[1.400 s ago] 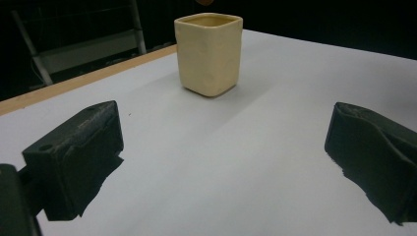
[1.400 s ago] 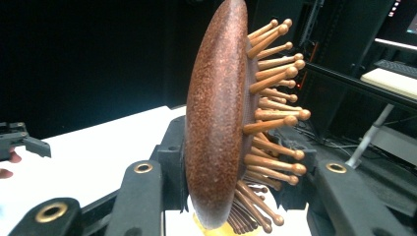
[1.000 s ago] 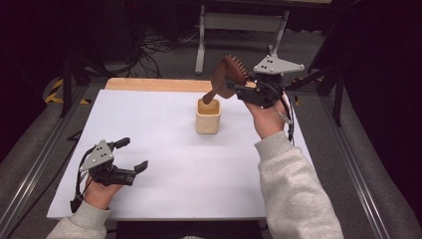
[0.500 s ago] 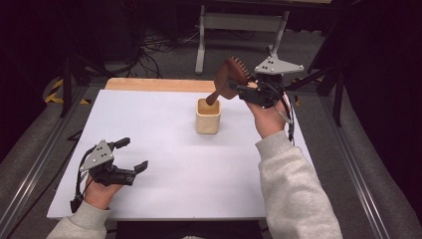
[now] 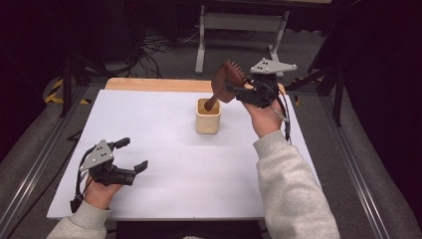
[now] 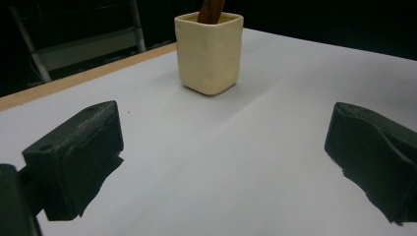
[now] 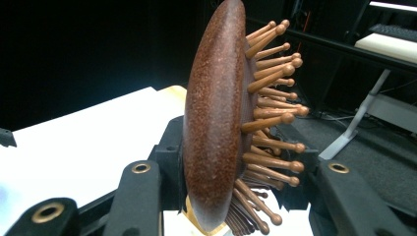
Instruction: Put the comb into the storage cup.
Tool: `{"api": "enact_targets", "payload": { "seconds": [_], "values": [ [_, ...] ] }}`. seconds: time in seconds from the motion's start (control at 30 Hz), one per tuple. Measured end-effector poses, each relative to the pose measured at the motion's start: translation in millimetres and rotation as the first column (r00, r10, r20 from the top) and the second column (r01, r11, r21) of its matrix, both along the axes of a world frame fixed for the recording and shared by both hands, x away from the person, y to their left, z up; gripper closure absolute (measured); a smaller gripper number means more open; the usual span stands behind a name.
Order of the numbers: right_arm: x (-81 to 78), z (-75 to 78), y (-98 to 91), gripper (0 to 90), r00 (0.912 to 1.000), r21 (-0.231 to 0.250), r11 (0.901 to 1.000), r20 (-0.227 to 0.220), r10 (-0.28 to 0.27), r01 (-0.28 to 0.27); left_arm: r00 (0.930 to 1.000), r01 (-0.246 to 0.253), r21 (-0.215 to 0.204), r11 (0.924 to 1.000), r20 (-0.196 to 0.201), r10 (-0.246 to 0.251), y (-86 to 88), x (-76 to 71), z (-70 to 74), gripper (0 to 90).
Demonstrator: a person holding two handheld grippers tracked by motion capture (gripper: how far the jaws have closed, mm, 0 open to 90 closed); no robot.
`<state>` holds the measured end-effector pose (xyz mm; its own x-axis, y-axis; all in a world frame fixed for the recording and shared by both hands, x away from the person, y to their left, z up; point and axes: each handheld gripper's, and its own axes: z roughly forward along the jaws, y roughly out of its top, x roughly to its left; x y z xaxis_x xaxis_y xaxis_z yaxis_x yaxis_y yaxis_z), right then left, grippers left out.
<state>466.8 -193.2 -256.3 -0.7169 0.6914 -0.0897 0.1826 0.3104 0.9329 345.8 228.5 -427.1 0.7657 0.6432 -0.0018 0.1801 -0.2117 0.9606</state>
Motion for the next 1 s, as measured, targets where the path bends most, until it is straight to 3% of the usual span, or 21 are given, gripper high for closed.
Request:
{"api": "enact_targets", "payload": {
  "seconds": [0.47,1.0],
  "values": [
    [14.3,-15.2,9.5,55.6,0.9985,-0.024,0.9997,-0.054,0.001,-0.002,0.9999,-0.010,0.007,0.9999,0.004,0.010,2.4,-1.9,-0.8,2.2],
    [30.8,-34.8,14.3,55.1,0.9939,-0.019,0.9998,-0.110,-0.002,0.000,0.9999,-0.014,0.003,0.9999,0.002,0.014,3.8,-3.5,-1.8,2.2]
  ]
}}
